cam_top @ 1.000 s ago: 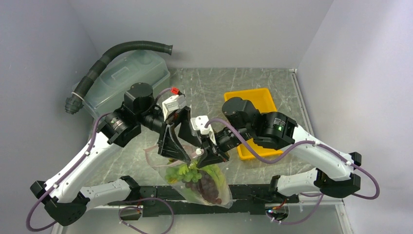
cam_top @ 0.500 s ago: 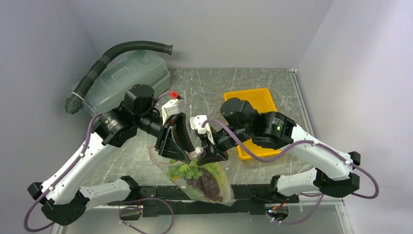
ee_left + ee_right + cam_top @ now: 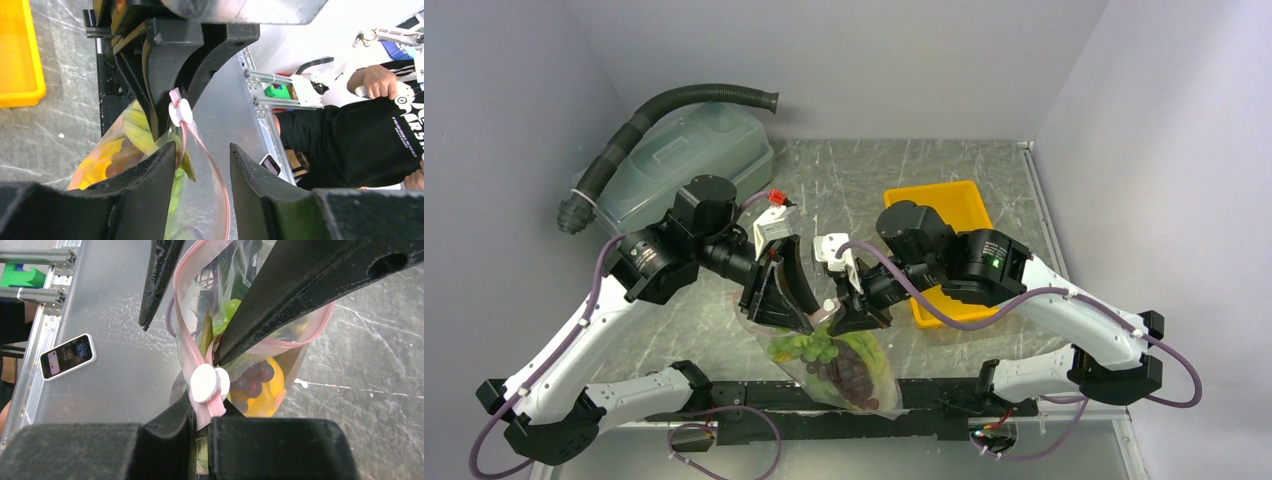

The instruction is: Place the food in the zip-top bag and seal the zipper

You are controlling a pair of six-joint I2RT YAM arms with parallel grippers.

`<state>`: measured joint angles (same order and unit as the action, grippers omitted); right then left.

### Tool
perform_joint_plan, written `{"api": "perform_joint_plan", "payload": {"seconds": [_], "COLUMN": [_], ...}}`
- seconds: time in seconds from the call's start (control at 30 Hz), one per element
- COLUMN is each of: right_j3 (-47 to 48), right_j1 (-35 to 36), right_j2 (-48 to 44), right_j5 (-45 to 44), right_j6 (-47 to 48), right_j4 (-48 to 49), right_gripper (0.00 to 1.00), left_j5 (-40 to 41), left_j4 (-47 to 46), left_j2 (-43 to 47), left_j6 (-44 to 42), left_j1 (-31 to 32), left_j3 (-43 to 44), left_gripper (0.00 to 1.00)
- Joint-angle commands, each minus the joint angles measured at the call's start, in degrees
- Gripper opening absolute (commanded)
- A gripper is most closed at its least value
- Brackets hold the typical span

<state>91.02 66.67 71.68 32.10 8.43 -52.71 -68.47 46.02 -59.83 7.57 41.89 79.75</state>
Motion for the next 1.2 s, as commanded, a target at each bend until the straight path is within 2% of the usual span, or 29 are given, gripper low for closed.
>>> {"api": "perform_joint_plan", "payload": {"seconds": [0.0,0.1,0.2,0.33,0.43,0.5,0.53,0.63,0.77,1.0,1.17], "right_j3": [3.81,3.76,3.49,3.45,3.5,3.34,3.18,1.95,-0.55,-4.16,-5.14], "right_j1": [0.03,0.02,-0.02,0.03,0.02,0.03,0.02,0.03,0.01,0.02,-0.1], "right_j2": [-1.76,-1.94,-2.03,-2.22,-2.39,-2.68,-2.92,-4.11,-6.34,-9.65,-10.35], "right_j5": [-0.05,-0.71,-1.22,-1.99,-2.06,-1.97,-1.84,-1.49,-1.59,-5.85,-7.38], "right_j6": [-1.72,-2.0,-2.32,-2.89,-3.22,-3.33,-3.4,-3.86,-4.79,-7.01,-8.33], "right_j4": [5.87,5.84,6.1,6.6,6.9,7.13,7.27,8.09,9.99,13.5,14.83], "right_gripper": [0.0,0.0,0.0,0.0,0.0,0.0,0.0,0.01,0.18,0.49,0.54], "left_j5": [1.81,3.8,5.12,5.18,5.72,6.72,7.45,10.52,14.22,16.1,16.48], "left_j4": [1.82,3.04,3.94,4.32,4.28,4.08,3.95,2.25,-1.6,-4.86,-4.97], "left_j2": [0.32,0.09,-0.26,-0.78,-0.98,-1.15,-1.18,-0.57,1.67,3.99,4.29], "left_j6": [-1.82,-2.55,-3.16,-3.6,-4.07,-4.1,-3.94,-2.81,-0.49,2.11,2.26], "left_j1": [0.46,0.42,0.53,0.52,0.6,0.63,0.58,0.64,0.65,0.62,0.57], "left_j3": [0.8,1.44,1.73,1.8,1.77,1.89,1.99,1.95,1.03,0.32,0.79], "left_gripper": [0.5,0.51,0.42,0.38,0.25,0.06,0.0,0.0,0.0,0.0,0.0]}}
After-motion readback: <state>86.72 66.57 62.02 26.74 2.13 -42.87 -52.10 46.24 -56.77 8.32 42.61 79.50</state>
